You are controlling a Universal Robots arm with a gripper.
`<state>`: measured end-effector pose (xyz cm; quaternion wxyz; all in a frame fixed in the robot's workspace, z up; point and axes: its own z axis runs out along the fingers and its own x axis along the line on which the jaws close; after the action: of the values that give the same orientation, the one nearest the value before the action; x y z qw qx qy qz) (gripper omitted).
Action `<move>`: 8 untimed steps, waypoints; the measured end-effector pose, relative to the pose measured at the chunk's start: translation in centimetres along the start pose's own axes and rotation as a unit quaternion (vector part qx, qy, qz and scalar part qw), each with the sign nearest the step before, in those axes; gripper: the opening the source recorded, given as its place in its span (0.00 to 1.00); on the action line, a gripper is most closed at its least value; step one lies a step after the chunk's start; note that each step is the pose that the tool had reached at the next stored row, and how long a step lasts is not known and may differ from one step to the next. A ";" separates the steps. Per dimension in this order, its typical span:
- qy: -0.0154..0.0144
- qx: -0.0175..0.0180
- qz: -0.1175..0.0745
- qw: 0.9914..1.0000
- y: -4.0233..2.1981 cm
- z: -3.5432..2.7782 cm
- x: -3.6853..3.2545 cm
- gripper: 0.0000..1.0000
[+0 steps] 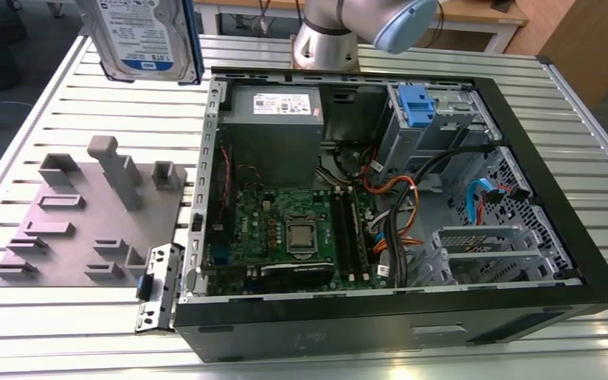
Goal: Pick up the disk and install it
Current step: 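Pick up the disk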
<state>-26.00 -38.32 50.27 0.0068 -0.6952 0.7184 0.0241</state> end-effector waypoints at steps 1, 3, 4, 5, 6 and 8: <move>0.000 0.000 0.000 1.000 -0.18 -0.01 -0.01 0.35; 0.000 0.000 0.000 1.000 -0.52 -0.01 -0.02 0.35; 0.000 0.000 0.000 1.000 -0.69 -0.02 -0.02 0.35; 0.000 0.000 0.000 1.000 -0.85 -0.02 -0.03 0.35; 0.000 0.000 0.000 1.000 -1.02 -0.02 -0.04 0.35; 0.000 0.000 0.000 1.000 -1.39 -0.02 -0.05 0.35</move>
<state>-24.61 -38.32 50.26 0.0067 -0.6952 0.7184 0.0241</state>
